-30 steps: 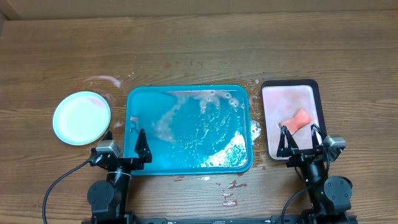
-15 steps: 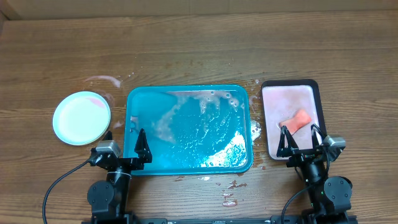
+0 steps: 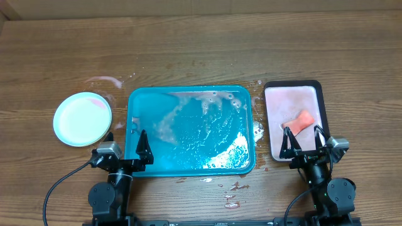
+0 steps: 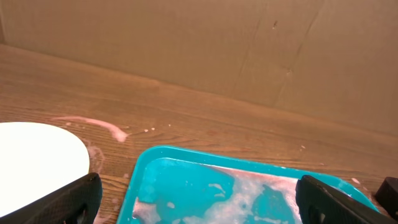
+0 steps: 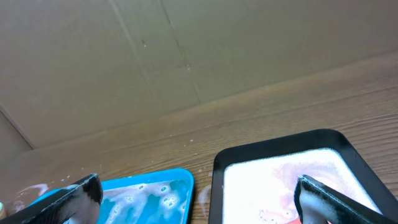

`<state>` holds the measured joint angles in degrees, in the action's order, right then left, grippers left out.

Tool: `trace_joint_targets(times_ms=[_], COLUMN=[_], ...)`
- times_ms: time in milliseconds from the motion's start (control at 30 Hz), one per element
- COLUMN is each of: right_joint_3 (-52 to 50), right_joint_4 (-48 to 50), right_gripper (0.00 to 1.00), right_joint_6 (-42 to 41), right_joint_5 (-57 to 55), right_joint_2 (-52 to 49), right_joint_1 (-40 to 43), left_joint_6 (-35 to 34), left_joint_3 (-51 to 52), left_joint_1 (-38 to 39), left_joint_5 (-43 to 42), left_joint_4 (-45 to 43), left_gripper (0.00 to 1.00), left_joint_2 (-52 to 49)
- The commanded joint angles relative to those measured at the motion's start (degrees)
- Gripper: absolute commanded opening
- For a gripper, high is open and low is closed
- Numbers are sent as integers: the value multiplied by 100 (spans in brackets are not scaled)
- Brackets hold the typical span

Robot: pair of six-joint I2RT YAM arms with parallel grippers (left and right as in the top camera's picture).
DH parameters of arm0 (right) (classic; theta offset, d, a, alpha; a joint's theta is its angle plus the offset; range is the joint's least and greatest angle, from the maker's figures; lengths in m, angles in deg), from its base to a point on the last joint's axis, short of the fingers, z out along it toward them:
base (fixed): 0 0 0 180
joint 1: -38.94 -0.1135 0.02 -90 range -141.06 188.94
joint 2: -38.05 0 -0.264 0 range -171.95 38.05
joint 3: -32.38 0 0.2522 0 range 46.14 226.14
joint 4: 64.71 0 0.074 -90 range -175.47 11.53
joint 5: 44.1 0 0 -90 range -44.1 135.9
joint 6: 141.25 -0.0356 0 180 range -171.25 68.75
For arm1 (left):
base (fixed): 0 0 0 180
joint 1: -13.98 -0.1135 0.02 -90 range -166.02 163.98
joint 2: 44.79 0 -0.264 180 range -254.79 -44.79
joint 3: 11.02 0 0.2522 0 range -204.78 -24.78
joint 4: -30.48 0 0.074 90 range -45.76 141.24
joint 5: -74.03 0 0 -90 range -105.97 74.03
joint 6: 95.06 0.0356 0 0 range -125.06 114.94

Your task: Clean dirty plates on tray and stack at the side

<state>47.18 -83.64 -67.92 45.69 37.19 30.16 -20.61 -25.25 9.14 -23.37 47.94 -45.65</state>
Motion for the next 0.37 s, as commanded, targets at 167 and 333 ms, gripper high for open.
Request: trace_joint_targets(times_ms=[167, 333], right_joint_3=[-59, -59], right_joint_4=[33, 33], right_gripper=[100, 100], right_joint_6=[24, 24], right_joint_5=[35, 35], right_joint_2=[-7, -7], right_joint_1=[-37, -37], left_joint_6=[-76, -76], left_joint_3=[20, 20], left_joint_1=[33, 33], left_joint_5=[52, 52], left_joint_4=[17, 17], left_gripper=[100, 100], left_joint_2=[48, 48])
